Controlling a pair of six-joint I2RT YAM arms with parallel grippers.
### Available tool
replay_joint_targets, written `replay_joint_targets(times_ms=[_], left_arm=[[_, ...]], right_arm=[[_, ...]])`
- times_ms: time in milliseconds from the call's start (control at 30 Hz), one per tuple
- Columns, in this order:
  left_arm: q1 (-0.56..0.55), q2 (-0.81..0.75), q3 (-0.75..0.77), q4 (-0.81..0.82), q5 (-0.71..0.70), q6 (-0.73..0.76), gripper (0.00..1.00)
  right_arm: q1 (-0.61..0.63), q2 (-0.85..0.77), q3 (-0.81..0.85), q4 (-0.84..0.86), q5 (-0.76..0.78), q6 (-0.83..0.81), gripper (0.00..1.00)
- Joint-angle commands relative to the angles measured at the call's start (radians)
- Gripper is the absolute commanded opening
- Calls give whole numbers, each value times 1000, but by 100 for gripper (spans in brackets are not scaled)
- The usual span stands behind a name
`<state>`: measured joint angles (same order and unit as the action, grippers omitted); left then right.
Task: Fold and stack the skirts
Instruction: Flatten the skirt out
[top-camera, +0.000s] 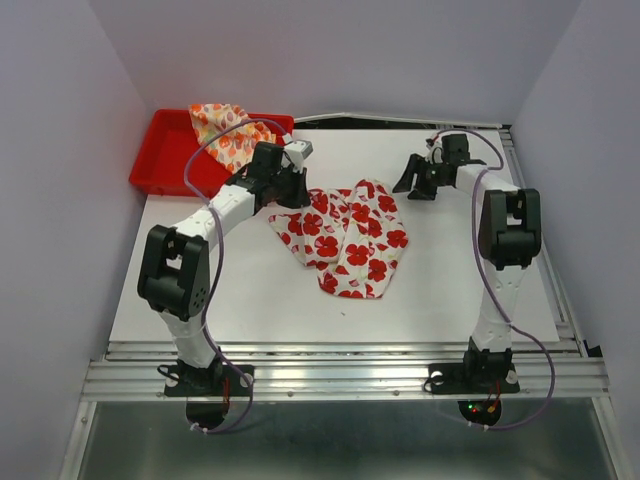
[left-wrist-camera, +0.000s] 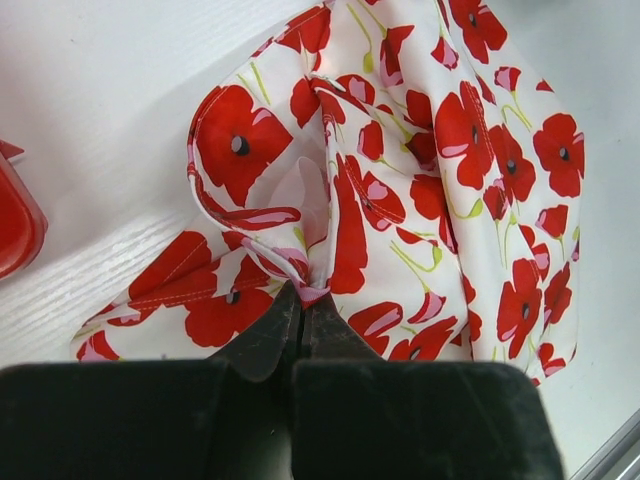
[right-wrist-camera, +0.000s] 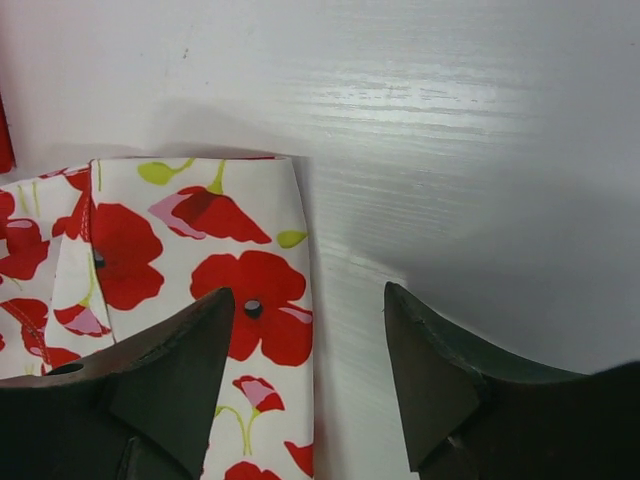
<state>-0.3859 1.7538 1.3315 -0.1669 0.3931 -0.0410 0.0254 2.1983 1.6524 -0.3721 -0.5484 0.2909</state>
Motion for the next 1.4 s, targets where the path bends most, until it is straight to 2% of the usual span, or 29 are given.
replay_joint_targets(times_ms=[0, 433, 533, 567, 633, 667, 700, 1067, 1267, 1367], left_arm=[[-2, 24, 55, 9, 18, 12, 0], [-2, 47, 60, 27, 29, 9, 0], [-2, 53, 64, 26, 21, 9, 0], [-2, 55, 66, 26, 20, 10, 0], [-2, 53, 69, 26, 13, 10, 0], [-2, 47, 71, 21, 12, 12, 0], [-2, 44, 71, 20, 9, 12, 0], [4, -72, 158, -42, -62, 81, 0], [5, -169, 163, -11, -89, 115, 0], [5, -244, 146, 36, -128, 133, 0]], right_arm=[[33, -8, 37, 94, 19, 16, 66], [123, 123, 116, 98, 171, -47, 62], [134, 146, 122, 73, 189, -71, 50], [134, 143, 115, 70, 192, -72, 35], [134, 115, 100, 70, 192, -84, 19], [134, 100, 86, 67, 194, -96, 7], [134, 81, 78, 64, 199, -107, 1], [84, -340, -32, 55, 260, -217, 1], [84, -563, -91, 55, 301, -277, 1], [84, -661, -105, 56, 369, -320, 1]])
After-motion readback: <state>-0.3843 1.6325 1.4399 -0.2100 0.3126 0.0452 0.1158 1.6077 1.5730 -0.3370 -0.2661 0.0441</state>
